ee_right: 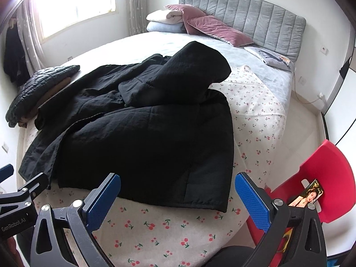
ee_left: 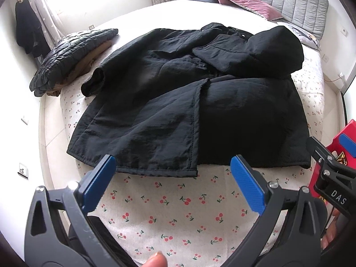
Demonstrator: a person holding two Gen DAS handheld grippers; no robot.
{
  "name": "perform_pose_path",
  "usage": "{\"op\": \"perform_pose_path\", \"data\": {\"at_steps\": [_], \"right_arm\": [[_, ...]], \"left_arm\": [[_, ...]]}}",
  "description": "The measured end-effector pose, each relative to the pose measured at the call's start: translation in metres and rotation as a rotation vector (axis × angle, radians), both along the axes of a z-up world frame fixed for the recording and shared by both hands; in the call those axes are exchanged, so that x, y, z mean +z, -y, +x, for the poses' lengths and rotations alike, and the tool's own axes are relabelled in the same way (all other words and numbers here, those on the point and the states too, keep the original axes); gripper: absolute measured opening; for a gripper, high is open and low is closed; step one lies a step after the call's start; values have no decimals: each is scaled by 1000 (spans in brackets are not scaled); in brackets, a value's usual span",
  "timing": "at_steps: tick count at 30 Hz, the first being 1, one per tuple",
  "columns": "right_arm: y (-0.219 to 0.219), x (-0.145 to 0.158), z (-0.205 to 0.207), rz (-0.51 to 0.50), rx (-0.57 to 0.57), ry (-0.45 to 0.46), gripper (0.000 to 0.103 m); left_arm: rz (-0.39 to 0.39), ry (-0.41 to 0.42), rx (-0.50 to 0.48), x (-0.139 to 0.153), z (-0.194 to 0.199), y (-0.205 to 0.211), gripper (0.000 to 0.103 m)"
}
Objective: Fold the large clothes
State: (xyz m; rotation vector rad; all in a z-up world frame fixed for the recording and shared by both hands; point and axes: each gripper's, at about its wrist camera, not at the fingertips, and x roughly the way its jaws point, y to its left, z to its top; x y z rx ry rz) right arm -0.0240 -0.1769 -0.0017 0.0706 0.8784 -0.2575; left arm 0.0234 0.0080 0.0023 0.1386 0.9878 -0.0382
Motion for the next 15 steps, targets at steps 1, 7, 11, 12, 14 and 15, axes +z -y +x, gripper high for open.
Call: {"op": "perform_pose_path", "data": {"at_steps": [1,7,11,12,14,15], "right_arm": [[0,0,0,0,0,-1,103],[-1,-2,3,-2,5,-9,103],[-2,-3,4,-4,7,-11,103],[-2,-3,4,-4,7,-11,103],[-3,-3,4,-3,8,-10,103],[-3,-3,4,-3,8,-10,103]], "left_arm": [[-1,0,0,0,0,0,102],[-3,-3,0,-1,1,0,102],[-4,-3,0,-1,2,0,102],[-4,-3,0,-1,2,0,102],[-2,-3,0,-1,2,0,102],[-3,-3,0,-1,2,0,102]]}}
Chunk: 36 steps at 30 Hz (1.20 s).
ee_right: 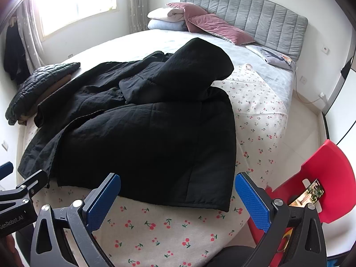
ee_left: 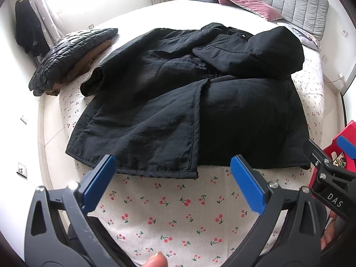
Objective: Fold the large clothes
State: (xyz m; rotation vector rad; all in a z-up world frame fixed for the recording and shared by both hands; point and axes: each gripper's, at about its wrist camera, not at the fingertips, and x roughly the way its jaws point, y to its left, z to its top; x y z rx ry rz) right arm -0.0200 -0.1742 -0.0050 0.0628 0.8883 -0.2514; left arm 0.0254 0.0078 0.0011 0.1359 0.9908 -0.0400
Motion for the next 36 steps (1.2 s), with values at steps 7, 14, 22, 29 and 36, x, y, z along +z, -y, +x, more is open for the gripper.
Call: {"op": "perform_pose_path", "data": {"at_steps": [7,14,22,29,36], "right_arm": [[-2,-2,0,1,6,-3,103],[-4,-2,2,-1,11,-8,103],[-4,-2,2,-1,11,-9,103],[-5,-4,2,4,12,-12,103],[-5,-4,3,3,15,-13,103]], "left_arm": [[-3,0,0,0,0,0,103],[-7,-3,3,0,0,0,102],[-9,0,6,-2,0,-2,102],[-9,-1,5,-3,1,-3,102],[-14,-9,9,-7,2,-4,102]]}}
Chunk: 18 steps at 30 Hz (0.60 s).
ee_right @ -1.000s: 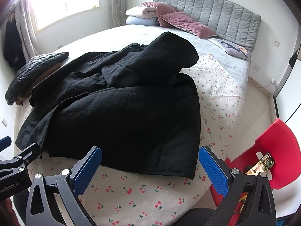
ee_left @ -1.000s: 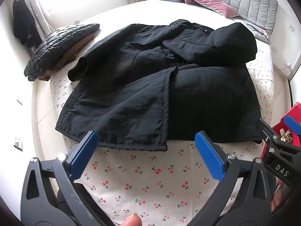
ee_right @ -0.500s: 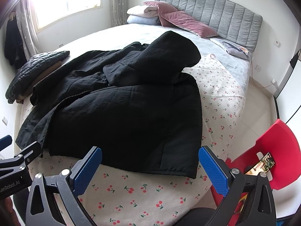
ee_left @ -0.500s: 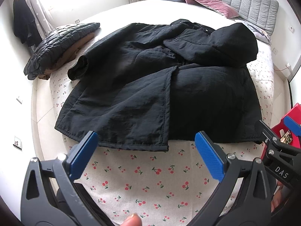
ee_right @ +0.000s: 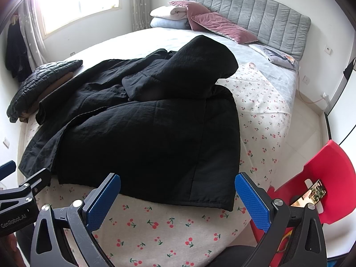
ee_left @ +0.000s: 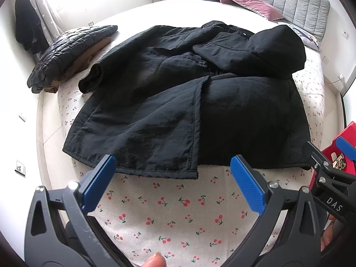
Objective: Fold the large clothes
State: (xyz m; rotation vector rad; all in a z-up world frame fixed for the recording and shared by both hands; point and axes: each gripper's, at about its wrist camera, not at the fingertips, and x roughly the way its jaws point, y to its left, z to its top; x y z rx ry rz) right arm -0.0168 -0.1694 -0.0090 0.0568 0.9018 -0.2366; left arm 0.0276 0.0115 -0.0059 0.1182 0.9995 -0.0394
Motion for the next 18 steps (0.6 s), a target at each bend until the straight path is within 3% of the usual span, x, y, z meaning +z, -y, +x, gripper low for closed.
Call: {"op": "perform_pose_path", "data": {"at_steps": [11,14,18], "right_arm": [[6,-7,17,-37,37,-16,103],[14,-3,26,-73,25,-7,103],[20,14,53,-39,89,47,103]], "left_arm": [[-57,-29,-64,-11,18,-12,102],[-46,1,-17,-8,29,-32,102],[-26,40,38,-5,47,-63,102]]}}
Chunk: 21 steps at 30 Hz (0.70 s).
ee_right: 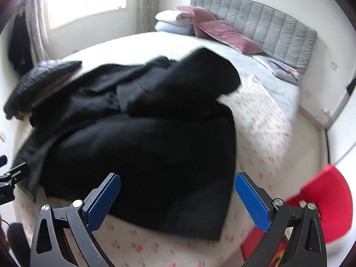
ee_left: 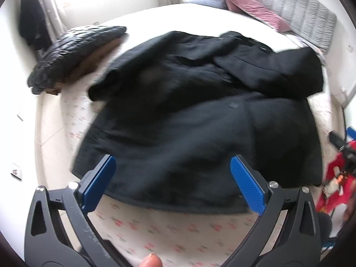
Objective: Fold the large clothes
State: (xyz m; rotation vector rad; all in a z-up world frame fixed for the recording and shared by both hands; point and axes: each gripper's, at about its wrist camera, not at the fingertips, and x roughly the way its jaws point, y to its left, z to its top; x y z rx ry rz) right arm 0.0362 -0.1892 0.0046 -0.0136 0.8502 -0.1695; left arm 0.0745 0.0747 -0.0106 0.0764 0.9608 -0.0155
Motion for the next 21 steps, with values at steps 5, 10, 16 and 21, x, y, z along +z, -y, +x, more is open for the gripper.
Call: {"op": "perform_pose_path", "data": {"at_steps": [5,10,16,21], "right_arm": [[-28,6,61,-92,148,6,103],[-72,-18,133,-297,257,-35,102],[-76,-85,197,-509,248,-203,66],[-41,-75,188,-484,232,-182,24]], "left_arm": [[20,-3,73,-2,32,-45,102],[52,-26,117,-15,56,-73,102],[113,-76,116,-38,76,-88,102],[76,-108,97,-50,93,-102,102]]}}
